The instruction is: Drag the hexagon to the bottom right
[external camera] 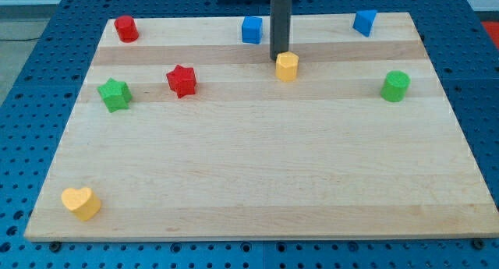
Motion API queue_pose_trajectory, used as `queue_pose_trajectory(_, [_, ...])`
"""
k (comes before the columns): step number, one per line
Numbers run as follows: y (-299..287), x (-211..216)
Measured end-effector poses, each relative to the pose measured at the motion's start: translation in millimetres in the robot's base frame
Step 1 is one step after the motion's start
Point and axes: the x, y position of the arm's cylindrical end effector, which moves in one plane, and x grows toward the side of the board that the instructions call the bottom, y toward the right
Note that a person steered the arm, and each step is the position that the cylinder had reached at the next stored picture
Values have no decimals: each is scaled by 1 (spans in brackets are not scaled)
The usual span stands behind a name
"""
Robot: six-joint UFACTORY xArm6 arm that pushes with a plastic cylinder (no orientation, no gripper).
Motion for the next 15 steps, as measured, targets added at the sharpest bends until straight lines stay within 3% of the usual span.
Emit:
queue_pose_trajectory(1, [26, 31])
queue_pose_trajectory(4, [29, 119])
queue_pose_trajectory(9, [-22, 231])
queue_pose_trajectory(11, [-23, 253])
queue_pose_trajectory(13, [58, 246])
queue_pose_trajectory(15, [97, 237])
